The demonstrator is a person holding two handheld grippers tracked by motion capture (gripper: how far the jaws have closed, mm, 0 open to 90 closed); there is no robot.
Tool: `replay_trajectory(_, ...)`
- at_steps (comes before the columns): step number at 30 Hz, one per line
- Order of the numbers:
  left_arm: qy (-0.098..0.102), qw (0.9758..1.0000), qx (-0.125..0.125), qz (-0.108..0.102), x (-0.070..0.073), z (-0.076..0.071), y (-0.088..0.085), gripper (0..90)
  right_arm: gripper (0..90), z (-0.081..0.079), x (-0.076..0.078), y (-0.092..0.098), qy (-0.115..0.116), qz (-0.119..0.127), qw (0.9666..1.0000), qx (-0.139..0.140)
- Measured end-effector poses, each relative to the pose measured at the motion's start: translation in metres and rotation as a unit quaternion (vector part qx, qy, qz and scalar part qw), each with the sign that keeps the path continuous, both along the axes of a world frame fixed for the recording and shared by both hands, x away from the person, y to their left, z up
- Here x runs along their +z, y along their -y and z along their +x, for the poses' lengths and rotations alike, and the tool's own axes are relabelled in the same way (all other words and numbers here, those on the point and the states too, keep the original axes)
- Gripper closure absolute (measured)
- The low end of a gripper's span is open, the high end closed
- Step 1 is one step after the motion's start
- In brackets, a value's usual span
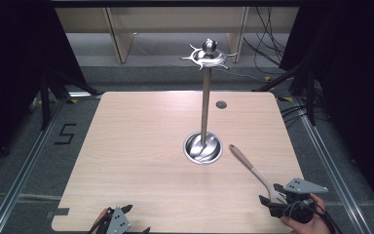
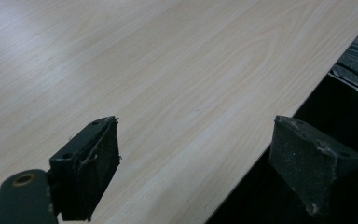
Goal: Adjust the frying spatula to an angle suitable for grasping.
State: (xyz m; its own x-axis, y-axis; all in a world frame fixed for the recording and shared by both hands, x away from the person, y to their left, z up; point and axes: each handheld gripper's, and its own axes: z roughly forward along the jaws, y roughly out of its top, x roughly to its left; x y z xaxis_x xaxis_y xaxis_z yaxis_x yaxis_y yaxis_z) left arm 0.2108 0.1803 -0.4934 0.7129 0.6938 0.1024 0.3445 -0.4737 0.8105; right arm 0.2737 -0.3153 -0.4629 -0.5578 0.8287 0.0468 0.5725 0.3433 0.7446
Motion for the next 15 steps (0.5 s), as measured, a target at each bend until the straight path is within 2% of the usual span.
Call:
replay_trajectory(2, 0.0, 1.0, -0.001, 0.001, 0.0, 0.0, 0.0, 15.1, 31.7, 0.0, 0.001, 0.001, -0.001, -0.004, 1.0, 0.0)
replay_trajectory(3, -0.002, 1.0, 0.0, -0.007, -0.001, 0.0, 0.001, 15.2, 31.7, 0.001, 0.001, 0.001, -0.001, -0.003, 1.0, 0.001)
replay_trajectory(5, -0.013, 0.9999, -0.002, 0.007, 0.001, -0.001, 0.0, 15.2, 31.8, 0.003, 0.0, 0.002, -0.001, -0.003, 1.0, -0.002)
replay_trajectory(6, -0.002, 1.0, -0.004, 0.004, 0.0, -0.001, 0.001, 15.2, 31.9, 0.005, 0.002, 0.001, -0.005, -0.004, 1.0, -0.005)
replay_trajectory(8, -0.009, 0.9999, -0.005, 0.003, 0.0, -0.001, 0.002, 15.2, 32.0, 0.007, 0.003, 0.001, -0.004, -0.01, 0.9999, -0.003)
replay_trajectory(9, -0.012, 0.9999, -0.003, 0.002, 0.0, -0.002, 0.002, 15.2, 32.0, 0.009, 0.003, -0.002, -0.011, -0.004, 0.9999, -0.009)
replay_trajectory(10, -0.006, 1.0, 0.0, -0.002, -0.001, -0.002, 0.003, 15.2, 32.1, 0.011, 0.004, -0.003, -0.01, -0.006, 0.9999, -0.01)
replay_trajectory(11, -0.003, 1.0, -0.003, 0.001, -0.001, -0.001, 0.003, 15.2, 32.1, 0.015, 0.004, -0.004, -0.009, -0.009, 0.9999, -0.004)
replay_trajectory(12, -0.008, 0.9998, -0.006, 0.015, 0.0, 0.0, 0.001, 15.2, 32.0, 0.019, 0.006, -0.004, -0.011, -0.019, 0.9998, 0.0)
replay_trajectory(13, -0.016, 0.9998, -0.006, 0.015, 0.001, -0.001, 0.001, 15.1, 32.0, 0.022, 0.006, -0.007, -0.013, -0.02, 0.9997, -0.002)
replay_trajectory(14, -0.014, 0.9998, -0.005, 0.013, 0.001, -0.001, 0.001, 15.2, 32.1, 0.025, 0.005, -0.007, -0.009, -0.026, 0.9996, 0.006)
replay_trajectory(15, -0.014, 0.9998, -0.006, 0.015, 0.001, 0.0, 0.001, 15.2, 32.1, 0.027, 0.005, -0.009, -0.016, -0.026, 0.9995, 0.008)
